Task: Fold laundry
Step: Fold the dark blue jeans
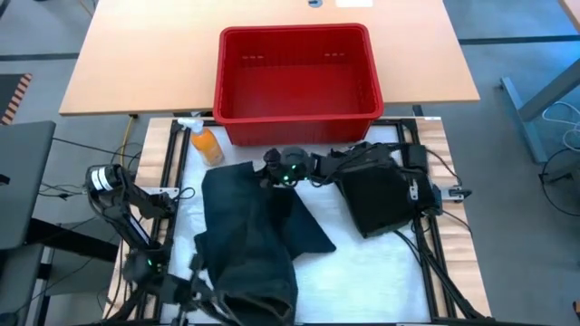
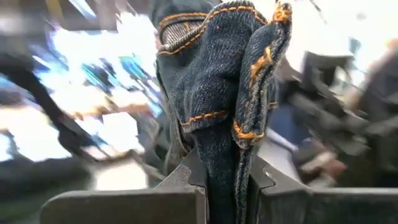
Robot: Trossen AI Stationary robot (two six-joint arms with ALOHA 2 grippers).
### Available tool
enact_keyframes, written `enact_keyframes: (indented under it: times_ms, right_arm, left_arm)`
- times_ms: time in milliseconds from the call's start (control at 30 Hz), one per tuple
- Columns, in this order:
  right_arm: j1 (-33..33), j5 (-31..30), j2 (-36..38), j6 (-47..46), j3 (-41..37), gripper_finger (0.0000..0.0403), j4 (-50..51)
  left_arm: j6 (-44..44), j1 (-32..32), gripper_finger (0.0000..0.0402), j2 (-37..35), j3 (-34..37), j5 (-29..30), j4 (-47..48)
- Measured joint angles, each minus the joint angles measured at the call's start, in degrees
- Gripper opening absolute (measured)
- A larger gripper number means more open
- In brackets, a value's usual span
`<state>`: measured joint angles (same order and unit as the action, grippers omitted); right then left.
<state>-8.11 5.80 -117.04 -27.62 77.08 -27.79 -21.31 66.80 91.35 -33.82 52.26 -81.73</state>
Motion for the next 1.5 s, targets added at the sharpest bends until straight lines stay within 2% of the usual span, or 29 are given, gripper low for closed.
enact_keyframes:
  times_ms: [67, 167, 300, 400, 600, 733, 833, 900, 1033, 1133, 1200, 1333, 1500]
  right_arm:
    - [-0.1, -0.5, 4.9, 2.9, 0.0, 0.003, 4.8]
    - [-0.9, -6.0, 13.7, 7.2, -1.5, 0.0022, 11.4]
    - [-2.4, -19.0, 28.0, 10.2, -8.2, 0.0022, 18.0]
    - [-3.2, -25.4, 40.0, 11.0, -14.8, 0.0025, 19.1]
    - [-0.7, -32.6, 59.3, 7.7, -28.8, 0.0022, 16.5]
    - [5.3, -37.7, 66.1, 6.4, -36.4, 0.0022, 11.0]
    - [9.9, -42.0, 67.1, 3.5, -40.7, 0.0023, 10.3]
    - [12.6, -42.2, 65.6, 0.0, -42.9, 0.0024, 10.4]
    - [18.1, -41.6, 58.6, -7.0, -45.5, 0.0027, 10.9]
    - [21.6, -40.3, 52.4, -8.8, -45.1, 0.0042, 10.1]
    - [23.2, -39.3, 49.1, -7.2, -44.0, 0.0057, 10.4]
    - [23.3, -38.6, 46.8, 1.2, -40.5, 0.0095, 18.1]
    - [21.8, -38.8, 48.2, 9.3, -33.3, 0.0152, 37.1]
  left_arm:
    - [-10.6, -0.2, 0.0018, -1.6, 0.0, 3.7, -8.2]
    - [-20.4, -2.1, 0.0018, -7.0, -0.9, 6.4, -7.7]
    - [-28.6, -5.4, 0.0018, -15.0, -1.0, 5.9, -6.4]
    - [-30.7, -8.2, 0.0018, -21.1, -0.9, 4.4, -1.3]
    - [-25.8, -14.6, 0.0018, -34.4, -1.8, -5.3, 19.8]
    - [-18.1, -17.8, 0.0018, -42.5, -6.1, -18.3, 33.3]
    - [-12.9, -19.1, 0.0018, -45.9, -9.3, -25.2, 39.4]
    - [-10.8, -19.1, 0.0018, -47.2, -10.4, -27.3, 43.3]
    - [-8.8, -19.1, 0.0018, -47.6, -10.5, -26.4, 45.6]
    - [-9.9, -19.3, 0.0018, -47.0, -10.5, -22.8, 39.9]
    - [-11.2, -19.6, 0.0018, -46.0, -10.5, -22.2, 34.6]
    - [-12.9, -20.4, 0.0018, -43.9, -10.5, -21.9, 25.8]
    - [-13.0, -20.6, 0.0018, -43.1, -10.5, -17.1, 22.5]
